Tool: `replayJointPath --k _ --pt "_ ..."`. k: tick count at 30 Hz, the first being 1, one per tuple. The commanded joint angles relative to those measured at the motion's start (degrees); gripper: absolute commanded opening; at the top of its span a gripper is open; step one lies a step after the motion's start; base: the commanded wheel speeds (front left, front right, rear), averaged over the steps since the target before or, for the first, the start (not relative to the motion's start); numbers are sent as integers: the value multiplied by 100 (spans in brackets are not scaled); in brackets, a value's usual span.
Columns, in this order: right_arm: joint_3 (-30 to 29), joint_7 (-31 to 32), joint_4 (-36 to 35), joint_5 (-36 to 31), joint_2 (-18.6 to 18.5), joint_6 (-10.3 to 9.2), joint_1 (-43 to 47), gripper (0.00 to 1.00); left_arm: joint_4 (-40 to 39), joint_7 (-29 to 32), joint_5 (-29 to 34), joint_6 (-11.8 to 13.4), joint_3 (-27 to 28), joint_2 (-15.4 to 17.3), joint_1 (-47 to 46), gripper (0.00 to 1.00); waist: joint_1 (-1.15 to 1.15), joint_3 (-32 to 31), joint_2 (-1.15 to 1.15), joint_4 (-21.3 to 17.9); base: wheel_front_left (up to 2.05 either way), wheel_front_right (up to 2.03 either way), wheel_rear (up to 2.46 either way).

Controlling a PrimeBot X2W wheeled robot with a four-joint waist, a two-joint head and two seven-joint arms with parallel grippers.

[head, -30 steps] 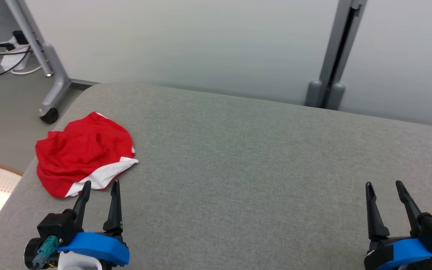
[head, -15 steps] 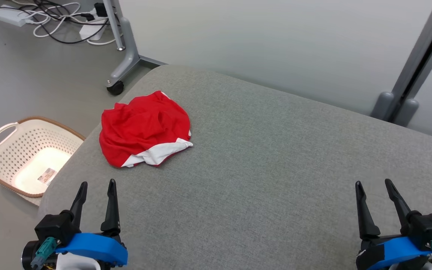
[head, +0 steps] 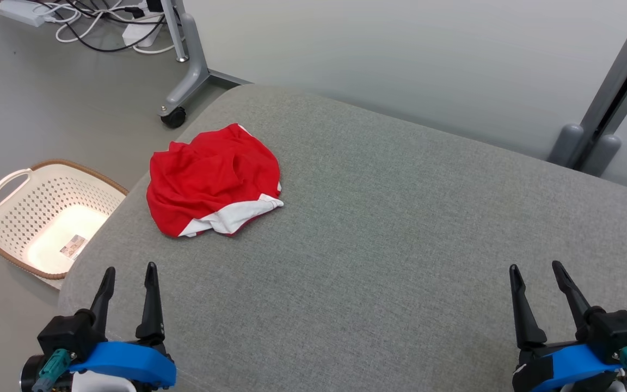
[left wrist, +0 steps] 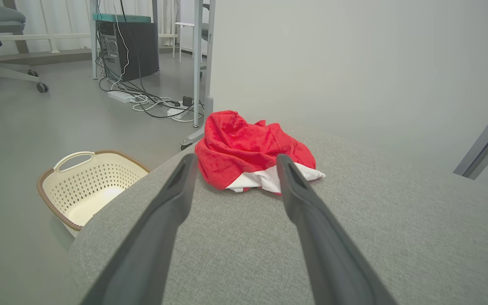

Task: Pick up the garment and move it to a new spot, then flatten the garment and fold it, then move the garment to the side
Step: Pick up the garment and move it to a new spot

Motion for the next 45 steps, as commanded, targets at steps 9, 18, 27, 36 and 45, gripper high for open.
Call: replayJointPath --k 9,18,27,36,45 --pt "0 136 -282 -170 -9 -2 -198 100 -231 130 -407 49 462 191 -527 100 0 541 0 -148 0 0 0" --pt "323 364 -759 -305 -218 -2 -706 100 197 622 -1050 -123 1049 591 -1667 100 0 1613 0 -692 0 0 0" --pt "699 308 -1025 -294 -342 -1 -1293 100 1382 1211 -1333 57 1400 1104 -2540 100 0 2522 0 -1479 0 0 0" --pt "867 -15 -1122 -264 -298 -1 -1450 100 2243 2691 -1777 842 1625 1174 -2725 100 0 2815 0 -1930 0 0 0" --pt "874 -231 -910 -211 -199 -1 -1328 100 1773 3214 -1919 809 1599 1299 -2555 0 0 2352 0 -1973 0 0 0"
